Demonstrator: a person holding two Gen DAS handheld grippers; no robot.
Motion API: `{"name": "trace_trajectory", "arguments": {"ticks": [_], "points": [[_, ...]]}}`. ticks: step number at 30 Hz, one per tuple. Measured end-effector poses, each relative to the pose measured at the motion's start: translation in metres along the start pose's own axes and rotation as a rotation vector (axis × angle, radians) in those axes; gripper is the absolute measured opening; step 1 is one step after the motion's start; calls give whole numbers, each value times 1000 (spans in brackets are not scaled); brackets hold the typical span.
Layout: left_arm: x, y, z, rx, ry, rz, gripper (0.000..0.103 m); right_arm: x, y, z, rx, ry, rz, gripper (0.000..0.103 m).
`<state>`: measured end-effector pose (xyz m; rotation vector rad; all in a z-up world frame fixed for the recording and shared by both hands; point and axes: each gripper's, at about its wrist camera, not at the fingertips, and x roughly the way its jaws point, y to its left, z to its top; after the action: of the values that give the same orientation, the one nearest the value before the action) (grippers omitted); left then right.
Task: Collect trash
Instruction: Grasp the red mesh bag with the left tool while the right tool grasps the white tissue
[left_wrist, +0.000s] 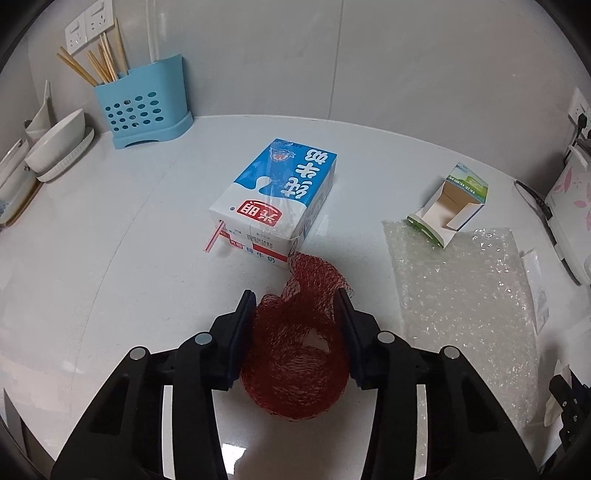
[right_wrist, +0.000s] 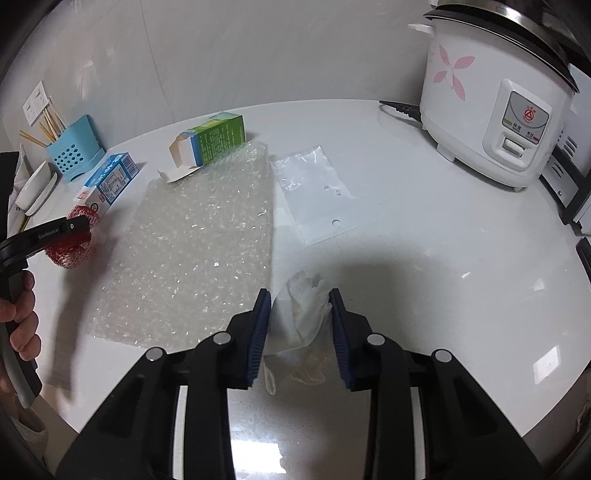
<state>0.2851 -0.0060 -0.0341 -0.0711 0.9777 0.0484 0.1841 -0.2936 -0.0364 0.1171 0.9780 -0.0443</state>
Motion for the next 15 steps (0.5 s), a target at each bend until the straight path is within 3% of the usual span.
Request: {"name": "trace_trajectory", "arguments": {"ticks": [15], "points": [[-50,8,-15,9,-43,-32,43,-32,7,-16,-5,-47,20,31]]}}
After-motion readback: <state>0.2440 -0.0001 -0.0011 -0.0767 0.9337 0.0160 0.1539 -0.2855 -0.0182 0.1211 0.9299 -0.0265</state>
